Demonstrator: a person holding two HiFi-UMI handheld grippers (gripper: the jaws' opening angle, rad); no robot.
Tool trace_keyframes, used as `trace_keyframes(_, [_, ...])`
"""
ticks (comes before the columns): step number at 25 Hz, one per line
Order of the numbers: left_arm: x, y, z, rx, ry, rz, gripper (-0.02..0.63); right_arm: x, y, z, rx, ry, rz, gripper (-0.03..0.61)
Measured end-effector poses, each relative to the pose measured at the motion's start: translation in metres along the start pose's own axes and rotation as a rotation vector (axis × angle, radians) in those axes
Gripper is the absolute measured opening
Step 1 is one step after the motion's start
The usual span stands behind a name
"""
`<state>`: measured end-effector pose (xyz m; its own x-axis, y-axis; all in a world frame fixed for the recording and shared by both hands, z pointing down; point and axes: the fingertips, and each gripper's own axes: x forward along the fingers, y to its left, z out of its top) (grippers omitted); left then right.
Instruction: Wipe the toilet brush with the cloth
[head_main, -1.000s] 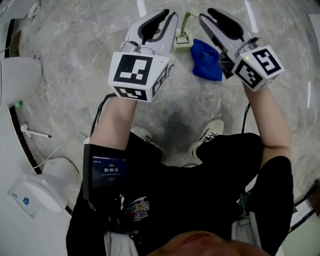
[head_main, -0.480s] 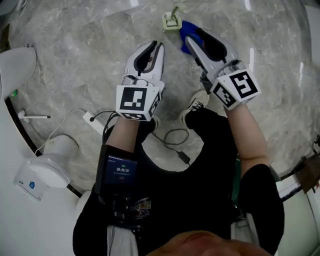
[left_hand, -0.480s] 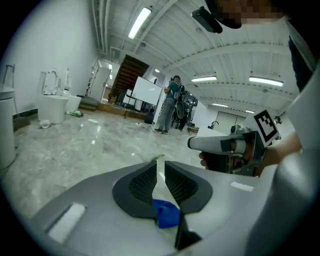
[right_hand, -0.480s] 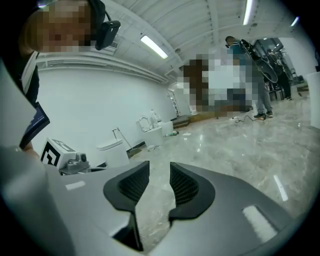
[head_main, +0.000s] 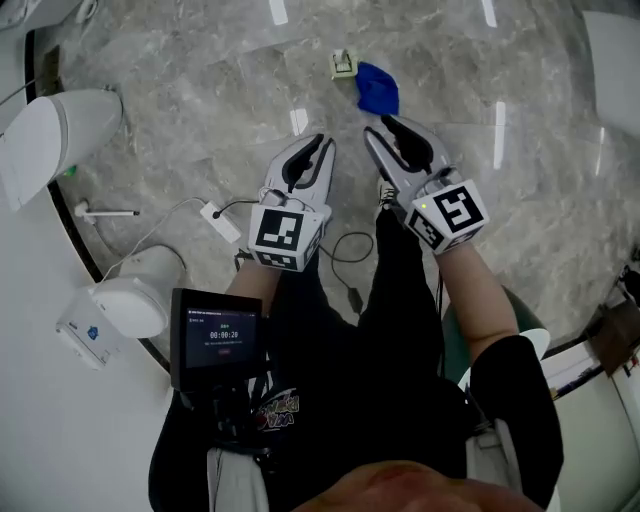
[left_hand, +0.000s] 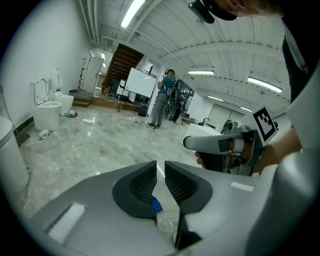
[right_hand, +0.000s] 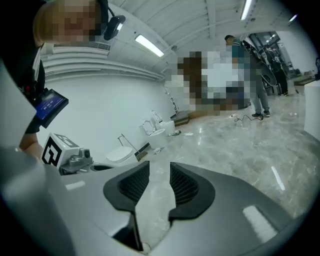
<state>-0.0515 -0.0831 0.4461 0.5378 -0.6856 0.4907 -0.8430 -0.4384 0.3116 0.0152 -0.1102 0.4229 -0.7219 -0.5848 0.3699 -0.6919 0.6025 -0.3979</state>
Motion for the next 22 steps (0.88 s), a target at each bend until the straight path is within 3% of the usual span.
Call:
trace_keyframes(9, [-0.079,-0.102,0.101,-0.095,0.021,-0.071,0.051,-0.098,0.06,0.104,0.014,-0.036,0.003,0.132])
trace_keyframes(14, [-0.115,-0.156,0.152,-0.049,-0.06,-0.076,0.051,-0.154,0.099,0.167,-0.025,-0.104,0.068,0.13])
trace_keyframes(19, [-0.119,-0.186,0.184,-0.055,-0.14,-0.018,0.046,-0.187,0.102,0.199,-0.046,-0.131,0.121,0.13])
trace_keyframes(22, [-0.14,-0.2,0.193,-0.012,-0.169,0.008,0.044,-0.208,0.115,0.208,-0.045,-0.147,0.126,0.13])
